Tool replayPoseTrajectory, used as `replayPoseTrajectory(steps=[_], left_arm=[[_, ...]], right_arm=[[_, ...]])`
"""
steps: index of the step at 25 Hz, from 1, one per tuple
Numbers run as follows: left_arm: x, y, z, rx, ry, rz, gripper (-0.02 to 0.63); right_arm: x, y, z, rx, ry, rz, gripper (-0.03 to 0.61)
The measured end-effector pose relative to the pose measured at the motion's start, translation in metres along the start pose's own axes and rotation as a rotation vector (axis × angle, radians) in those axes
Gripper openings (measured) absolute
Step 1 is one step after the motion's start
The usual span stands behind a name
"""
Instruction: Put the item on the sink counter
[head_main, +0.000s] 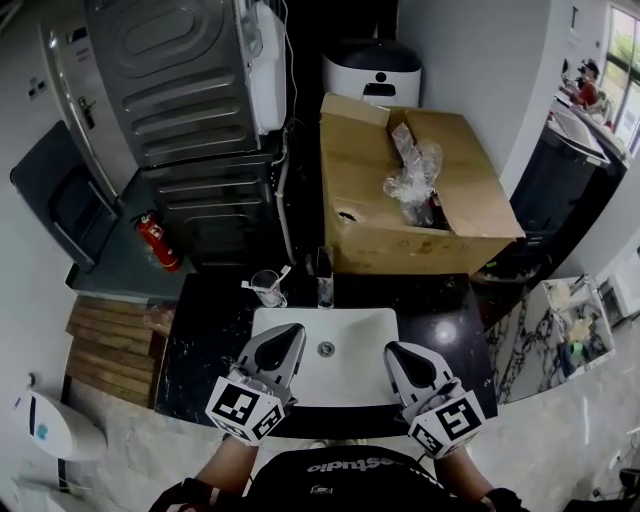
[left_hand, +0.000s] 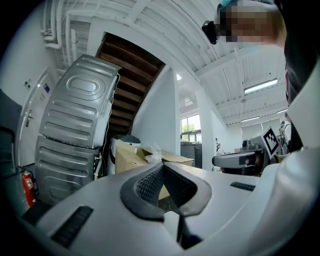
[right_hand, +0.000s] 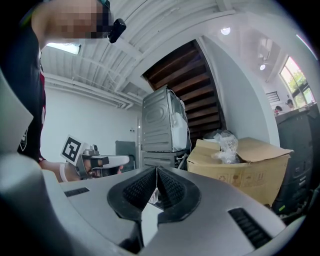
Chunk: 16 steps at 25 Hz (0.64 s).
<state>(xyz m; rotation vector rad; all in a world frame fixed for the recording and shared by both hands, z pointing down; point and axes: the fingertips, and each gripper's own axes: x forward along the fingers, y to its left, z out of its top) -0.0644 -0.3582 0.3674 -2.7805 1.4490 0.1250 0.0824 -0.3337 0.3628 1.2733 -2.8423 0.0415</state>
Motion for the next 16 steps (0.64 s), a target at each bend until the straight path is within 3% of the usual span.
replayPoseTrajectory(steps=[16], left_arm=[[0.015, -0.010, -0.007, 0.033, 0.017, -0.025, 0.015]], right_arm=[[-0.004, -0.012, -0.003, 0.004, 0.008, -0.011, 0.041]])
